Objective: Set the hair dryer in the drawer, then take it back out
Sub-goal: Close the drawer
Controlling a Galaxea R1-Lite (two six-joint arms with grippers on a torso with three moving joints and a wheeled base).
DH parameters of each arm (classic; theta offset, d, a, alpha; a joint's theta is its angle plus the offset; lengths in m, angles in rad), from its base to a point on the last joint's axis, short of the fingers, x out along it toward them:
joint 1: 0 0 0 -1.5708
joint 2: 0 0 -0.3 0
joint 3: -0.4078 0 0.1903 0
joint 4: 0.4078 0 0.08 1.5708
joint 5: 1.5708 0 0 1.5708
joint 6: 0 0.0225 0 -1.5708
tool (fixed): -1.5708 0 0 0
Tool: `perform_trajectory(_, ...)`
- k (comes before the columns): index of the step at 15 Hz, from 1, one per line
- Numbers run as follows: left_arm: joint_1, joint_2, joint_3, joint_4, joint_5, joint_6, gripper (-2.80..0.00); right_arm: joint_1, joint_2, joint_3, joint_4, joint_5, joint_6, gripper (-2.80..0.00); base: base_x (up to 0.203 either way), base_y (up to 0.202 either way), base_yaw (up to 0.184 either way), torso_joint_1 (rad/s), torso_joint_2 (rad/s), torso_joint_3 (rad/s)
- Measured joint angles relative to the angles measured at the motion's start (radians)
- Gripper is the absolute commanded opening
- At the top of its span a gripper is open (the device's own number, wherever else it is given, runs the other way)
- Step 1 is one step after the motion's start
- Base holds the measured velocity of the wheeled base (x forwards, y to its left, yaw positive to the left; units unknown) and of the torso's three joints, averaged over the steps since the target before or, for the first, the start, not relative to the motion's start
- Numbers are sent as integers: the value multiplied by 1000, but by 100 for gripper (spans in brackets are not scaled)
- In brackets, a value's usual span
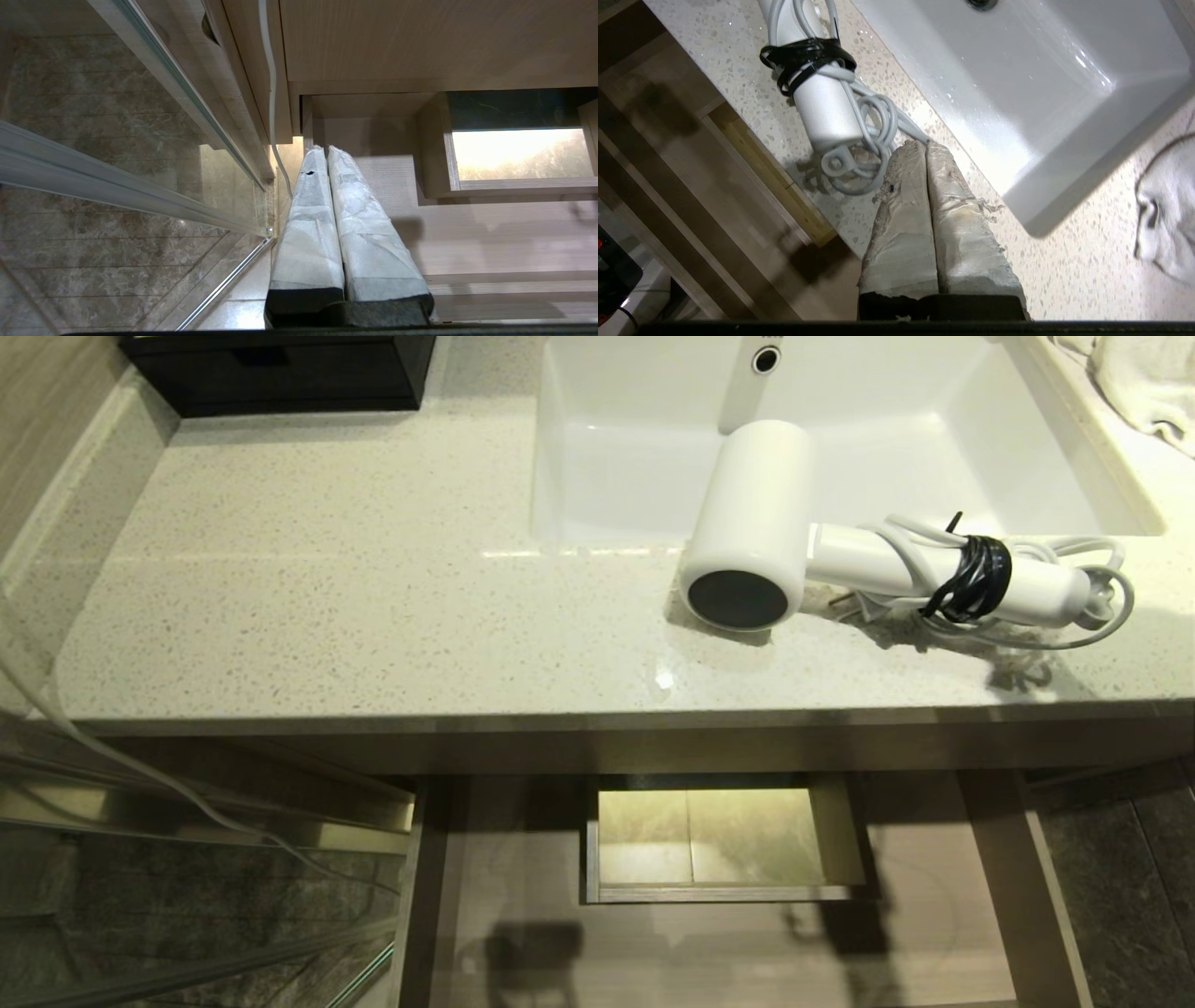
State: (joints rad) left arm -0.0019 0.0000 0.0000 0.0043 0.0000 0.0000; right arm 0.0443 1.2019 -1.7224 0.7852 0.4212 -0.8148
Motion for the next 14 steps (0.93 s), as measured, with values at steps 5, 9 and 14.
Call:
perform_trajectory(5,0,0,0,0,0,0,-280,-28,-175,185,-41,-152,38,-280,0,0,0,-143,80,-63)
perform_trajectory(9,0,0,0,0,0,0,-280,-37,-289,352,-68,-333,148,-280,0,0,0,-361,171,-182)
perform_trajectory(14,0,0,0,0,0,0,-280,-37,-454,634,-283,-451,269,-280,0,0,0,-358,120,-231)
